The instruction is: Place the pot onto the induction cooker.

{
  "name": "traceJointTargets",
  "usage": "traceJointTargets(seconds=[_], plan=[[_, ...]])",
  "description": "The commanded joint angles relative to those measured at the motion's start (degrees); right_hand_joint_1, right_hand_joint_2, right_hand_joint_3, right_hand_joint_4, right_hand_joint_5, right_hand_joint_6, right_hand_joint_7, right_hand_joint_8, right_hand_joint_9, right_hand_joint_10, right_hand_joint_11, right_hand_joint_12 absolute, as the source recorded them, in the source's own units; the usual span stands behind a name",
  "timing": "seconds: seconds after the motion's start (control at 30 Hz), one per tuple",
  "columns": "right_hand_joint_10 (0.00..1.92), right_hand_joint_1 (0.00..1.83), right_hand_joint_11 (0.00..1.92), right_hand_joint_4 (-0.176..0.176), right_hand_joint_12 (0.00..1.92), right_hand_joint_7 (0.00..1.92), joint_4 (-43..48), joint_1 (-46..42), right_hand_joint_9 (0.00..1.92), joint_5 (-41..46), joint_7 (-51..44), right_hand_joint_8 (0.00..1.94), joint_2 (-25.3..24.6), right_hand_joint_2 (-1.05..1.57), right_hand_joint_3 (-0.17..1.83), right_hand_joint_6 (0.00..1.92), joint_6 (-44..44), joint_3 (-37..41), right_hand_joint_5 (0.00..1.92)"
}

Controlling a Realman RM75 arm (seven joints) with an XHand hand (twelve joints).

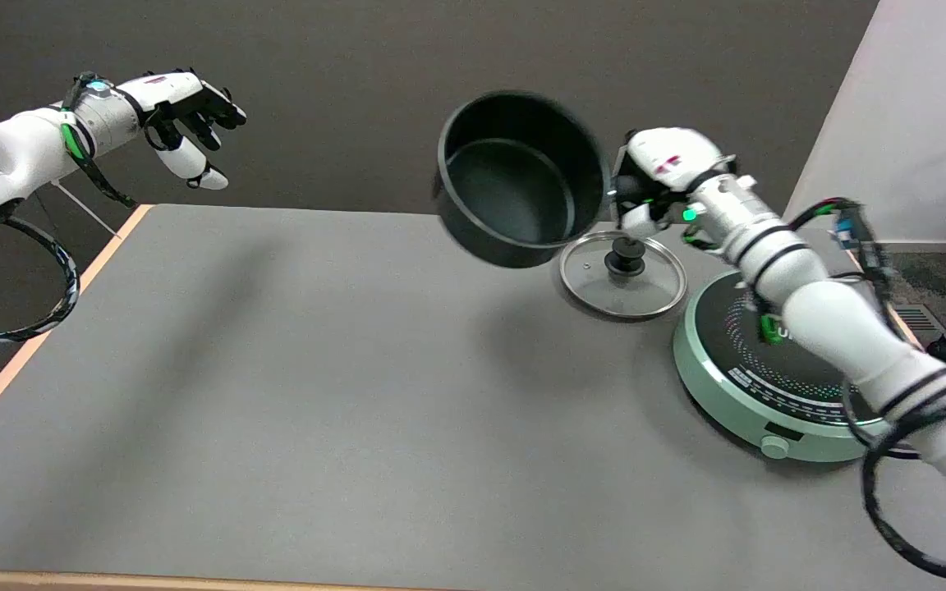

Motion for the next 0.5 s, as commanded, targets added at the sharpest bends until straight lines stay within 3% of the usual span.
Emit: traceJointTargets(seconds=[0.03,0.27,0.5], plan=[[1.92,1.27,1.92,-0.042,1.92,1.92,11.32,-19.56,1.92,5.43,0.58,1.92,10.3,0.59,1.29,1.92,-4.27,24.83,1.92],[1.9,1.27,1.9,-0.05,1.9,1.9,12.28,-28.41,1.9,6.52,2.85,1.9,12.43,0.52,1.36,1.9,-15.87,40.15,1.9],[1.87,1.28,1.87,-0.058,1.87,1.87,12.69,-40.65,1.87,15.02,3.14,1.87,13.46,0.46,1.41,1.87,-21.78,55.19,1.87]])
